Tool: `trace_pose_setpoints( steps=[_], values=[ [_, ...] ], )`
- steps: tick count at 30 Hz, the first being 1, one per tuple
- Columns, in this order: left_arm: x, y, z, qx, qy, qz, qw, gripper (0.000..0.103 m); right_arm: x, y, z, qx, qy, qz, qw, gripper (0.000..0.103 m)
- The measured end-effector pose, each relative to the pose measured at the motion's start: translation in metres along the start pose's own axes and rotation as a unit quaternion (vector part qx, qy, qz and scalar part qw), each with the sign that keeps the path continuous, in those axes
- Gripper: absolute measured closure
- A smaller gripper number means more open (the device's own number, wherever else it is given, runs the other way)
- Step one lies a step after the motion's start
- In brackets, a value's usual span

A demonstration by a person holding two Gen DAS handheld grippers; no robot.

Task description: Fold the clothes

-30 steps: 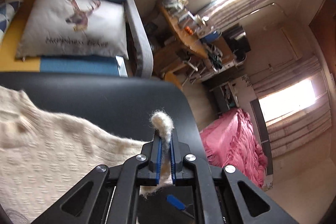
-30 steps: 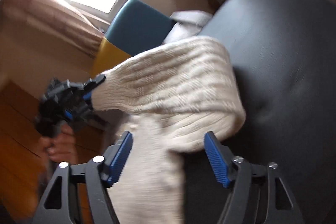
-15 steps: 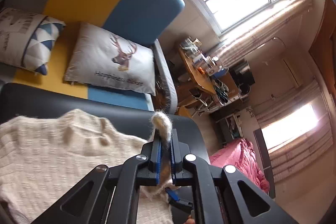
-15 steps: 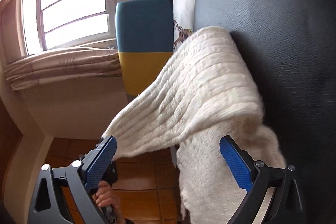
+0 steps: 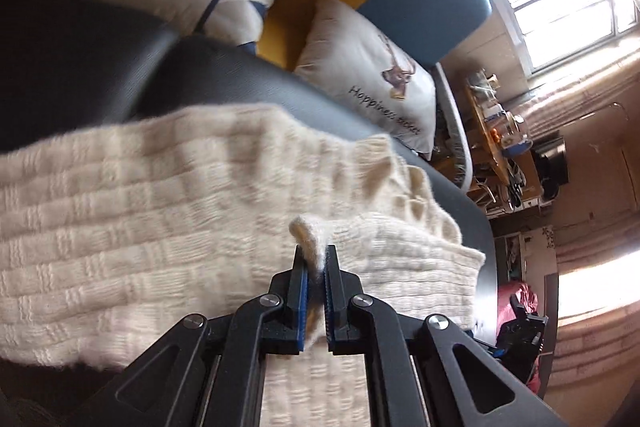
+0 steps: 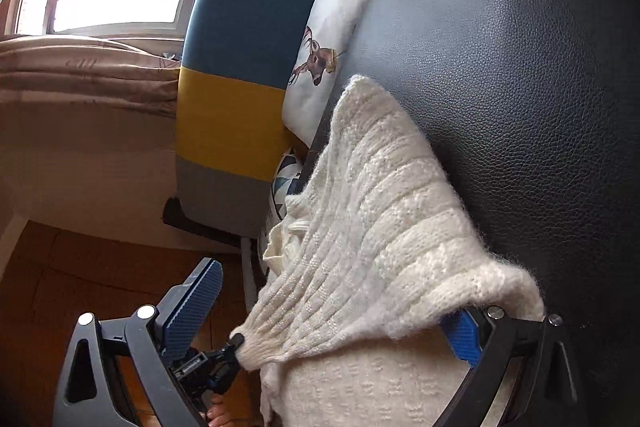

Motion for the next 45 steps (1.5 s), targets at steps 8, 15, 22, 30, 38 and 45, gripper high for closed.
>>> trace_pose_setpoints(
  steps=[8,15,22,30,38,45],
  values=[
    [0.003,0.003,-0.037,-0.007,-0.094,-0.036,0.9949,0.098,-0.001,0.000,-0.013,-0.014,0.007,0.017,1.000,0.002],
    [0.051,0.002,-0.010,0.004,0.028,-0.027,0.9992,0.098,-0.002,-0.015,-0.002,0.014,-0.015,-0.020,1.000,0.001],
    [0.069,-0.009,0.000,0.005,0.054,-0.029,0.9981,0.097,-0.011,-0.023,-0.030,0.026,-0.023,-0.026,0.999,0.001],
    [0.036,0.003,-0.045,-0.063,0.087,0.025,0.9939,0.097,0.037,-0.033,-0.033,0.059,-0.031,-0.158,0.985,0.001],
    [0.003,-0.038,0.019,0.000,0.188,0.162,0.9687,0.099,-0.006,-0.046,0.017,0.108,-0.140,-0.228,0.957,0.002],
    [-0.178,-0.055,0.038,0.028,0.001,0.325,0.9453,0.083,-0.011,-0.068,0.015,0.110,-0.145,-0.341,0.922,0.001]
  ],
)
Point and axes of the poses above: each gripper's, at about its wrist camera, not at the fingertips, and z roughly the way its jaws point, x to its left, y to its top, the point moved 8 cm from there along z, roughly the way its jaws point, and after that the axes turned 7 degrees about y, right-handed, at the moved point
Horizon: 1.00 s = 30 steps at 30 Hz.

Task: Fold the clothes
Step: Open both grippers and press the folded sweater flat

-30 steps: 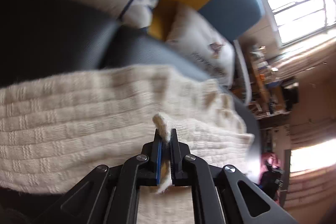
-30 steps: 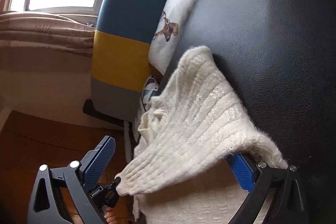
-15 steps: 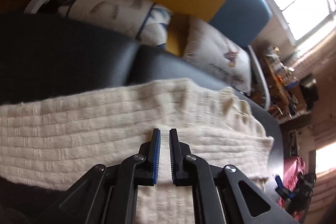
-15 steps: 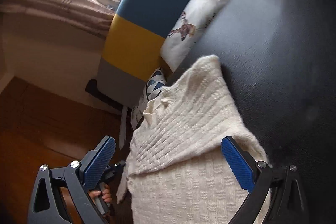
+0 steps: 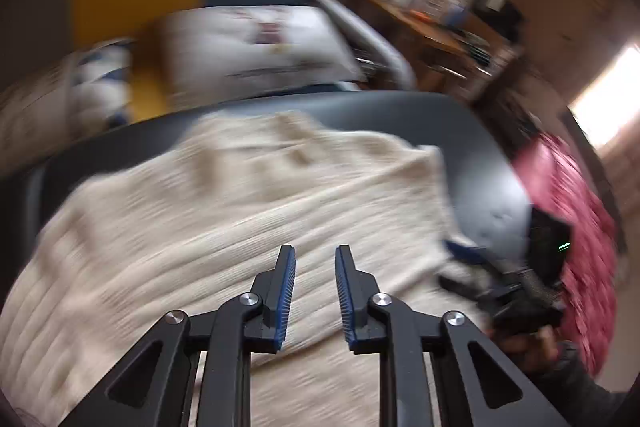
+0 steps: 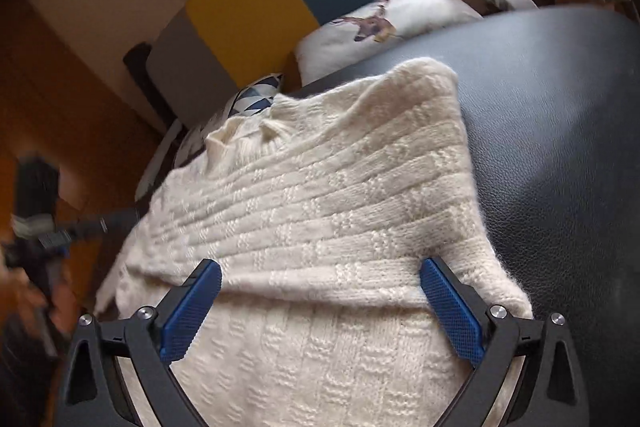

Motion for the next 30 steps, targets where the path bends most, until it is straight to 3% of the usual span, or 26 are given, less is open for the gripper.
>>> trace_pose_setpoints(
  steps=[5,11,17,20,22,24,25,27,30],
  values=[
    [-0.085,0.053,0.053,0.041,-0.052,0.106,0.9922,0.075,0.002,-0.003,-0.006,-0.013,0.022,-0.007,1.000,0.001],
    [-0.118,0.079,0.120,0.106,-0.061,0.167,0.9784,0.075,0.002,0.001,-0.013,-0.036,0.069,0.020,0.997,0.001],
    [-0.122,0.097,0.158,0.149,-0.091,0.171,0.9698,0.075,0.004,0.001,-0.013,-0.044,0.084,0.027,0.995,0.001],
    [-0.130,0.091,0.174,0.190,-0.124,0.172,0.9585,0.075,0.003,0.001,-0.014,-0.048,0.090,0.030,0.994,0.001],
    [-0.131,0.086,0.188,0.211,-0.124,0.171,0.9544,0.076,0.003,0.001,-0.015,-0.049,0.092,0.031,0.994,0.001],
    [-0.133,0.084,0.192,0.206,-0.126,0.172,0.9551,0.084,0.003,0.001,-0.015,-0.050,0.091,0.031,0.994,0.001],
    [-0.137,0.086,0.186,0.182,-0.128,0.185,0.9572,0.092,0.003,0.001,-0.015,-0.050,0.090,0.030,0.994,0.001],
    [-0.146,0.091,0.170,0.123,-0.132,0.218,0.9592,0.095,0.003,0.001,-0.014,-0.051,0.087,0.028,0.995,0.001],
    [-0.130,0.092,0.187,0.085,-0.022,0.264,0.9604,0.096,0.005,0.000,-0.012,-0.050,0.074,0.021,0.996,0.001]
  ],
)
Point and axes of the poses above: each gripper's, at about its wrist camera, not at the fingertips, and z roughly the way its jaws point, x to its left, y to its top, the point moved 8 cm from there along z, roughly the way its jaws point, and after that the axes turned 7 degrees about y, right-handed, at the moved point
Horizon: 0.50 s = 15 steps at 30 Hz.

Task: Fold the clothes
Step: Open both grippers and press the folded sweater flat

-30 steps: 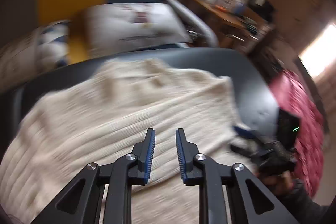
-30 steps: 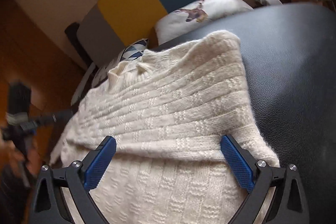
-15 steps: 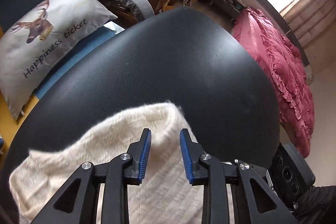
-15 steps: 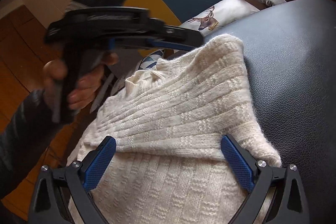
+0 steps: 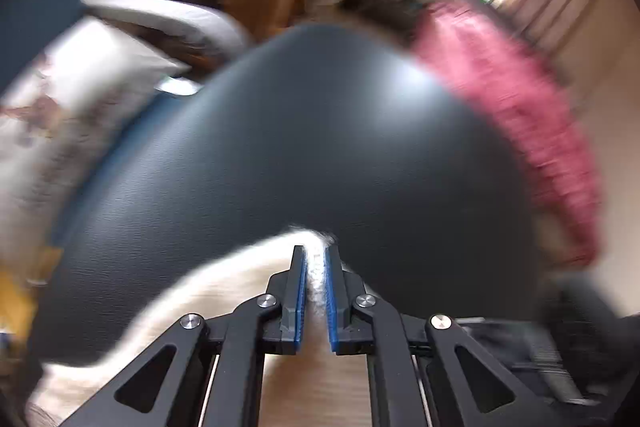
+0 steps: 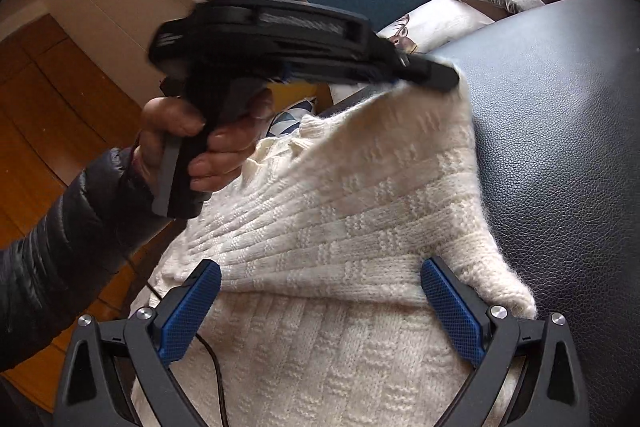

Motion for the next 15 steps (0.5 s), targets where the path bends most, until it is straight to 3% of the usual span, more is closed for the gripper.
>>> trace_pose_setpoints(
  steps=[1,7,10,12,15],
  values=[
    [0.004,-0.005,0.011,0.010,0.029,0.009,0.9995,0.095,0.001,-0.001,0.001,0.002,-0.007,-0.005,1.000,0.001],
    [0.005,-0.003,0.002,-0.021,0.064,-0.006,0.9977,0.092,0.004,-0.003,0.006,0.012,-0.032,-0.023,0.999,0.001],
    [0.018,-0.003,-0.026,-0.055,0.052,-0.067,0.9949,0.088,0.004,-0.003,0.006,0.012,-0.030,-0.021,0.999,0.001],
    [0.035,-0.017,-0.047,-0.076,0.037,-0.132,0.9877,0.088,0.004,-0.003,0.006,0.013,-0.031,-0.021,0.999,0.001],
    [0.054,-0.058,-0.075,-0.097,0.045,-0.197,0.9747,0.088,0.005,-0.003,0.007,0.015,-0.035,-0.023,0.999,0.001]
  ],
)
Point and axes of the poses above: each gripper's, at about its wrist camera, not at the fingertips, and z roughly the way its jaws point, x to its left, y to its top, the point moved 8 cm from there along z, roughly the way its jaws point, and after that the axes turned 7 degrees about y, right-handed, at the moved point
